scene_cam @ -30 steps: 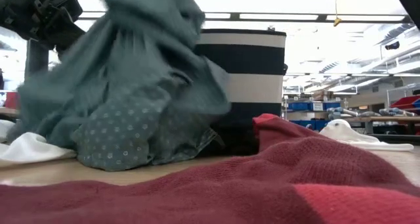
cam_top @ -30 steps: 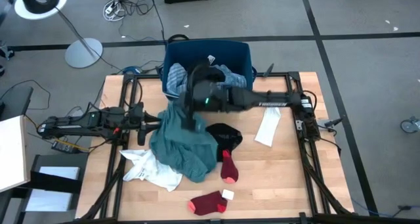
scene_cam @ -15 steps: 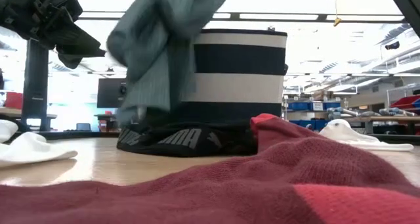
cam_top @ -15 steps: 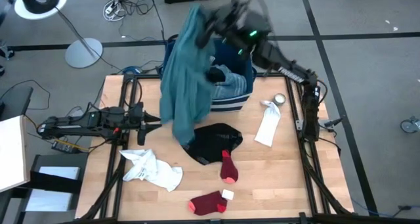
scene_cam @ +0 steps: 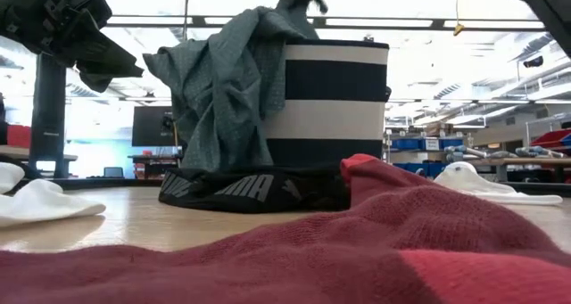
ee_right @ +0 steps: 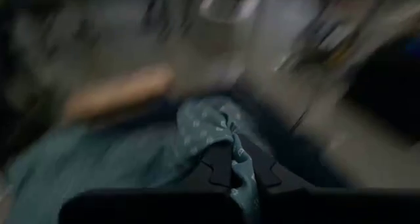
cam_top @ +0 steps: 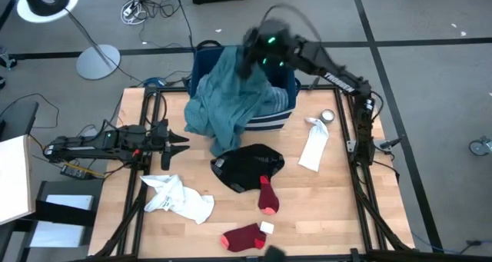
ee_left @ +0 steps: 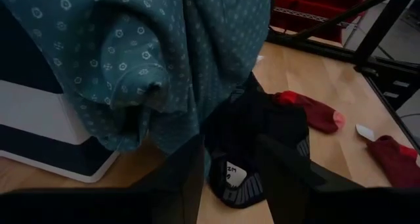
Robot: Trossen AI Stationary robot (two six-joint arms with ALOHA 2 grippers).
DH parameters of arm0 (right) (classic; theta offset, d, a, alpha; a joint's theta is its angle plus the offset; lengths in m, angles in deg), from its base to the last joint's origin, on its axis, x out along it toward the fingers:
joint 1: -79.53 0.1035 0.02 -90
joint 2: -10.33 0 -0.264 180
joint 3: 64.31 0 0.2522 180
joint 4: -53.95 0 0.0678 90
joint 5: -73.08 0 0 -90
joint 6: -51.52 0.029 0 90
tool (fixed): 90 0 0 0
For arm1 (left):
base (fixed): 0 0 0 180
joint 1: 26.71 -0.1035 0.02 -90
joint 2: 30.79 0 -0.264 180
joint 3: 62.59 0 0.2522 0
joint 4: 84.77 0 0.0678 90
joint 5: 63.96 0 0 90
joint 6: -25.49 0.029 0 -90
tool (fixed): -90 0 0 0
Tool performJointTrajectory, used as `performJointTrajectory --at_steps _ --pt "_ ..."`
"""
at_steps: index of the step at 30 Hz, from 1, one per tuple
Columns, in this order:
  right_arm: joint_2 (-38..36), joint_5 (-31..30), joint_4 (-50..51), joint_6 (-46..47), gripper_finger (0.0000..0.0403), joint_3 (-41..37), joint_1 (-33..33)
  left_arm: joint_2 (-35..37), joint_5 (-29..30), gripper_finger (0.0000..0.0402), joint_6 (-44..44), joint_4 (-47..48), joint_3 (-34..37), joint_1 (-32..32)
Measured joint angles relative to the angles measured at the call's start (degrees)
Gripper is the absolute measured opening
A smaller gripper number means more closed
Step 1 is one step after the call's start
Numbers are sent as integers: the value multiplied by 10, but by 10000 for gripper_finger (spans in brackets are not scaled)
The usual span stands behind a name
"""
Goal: Sort clothes
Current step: Put the green shirt into the blue laundry bin
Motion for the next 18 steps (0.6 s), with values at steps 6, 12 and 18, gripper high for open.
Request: performJointTrajectory --at_steps 6,12,18 --pt "71 90 102 15 21 -31 24 0 0 142 0 -1 0 0" --pt "162 103 97 35 72 -44 28 0 0 142 -4 -1 0 0" --pt "229 143 84 114 150 -43 2 0 0 142 -17 -1 0 0"
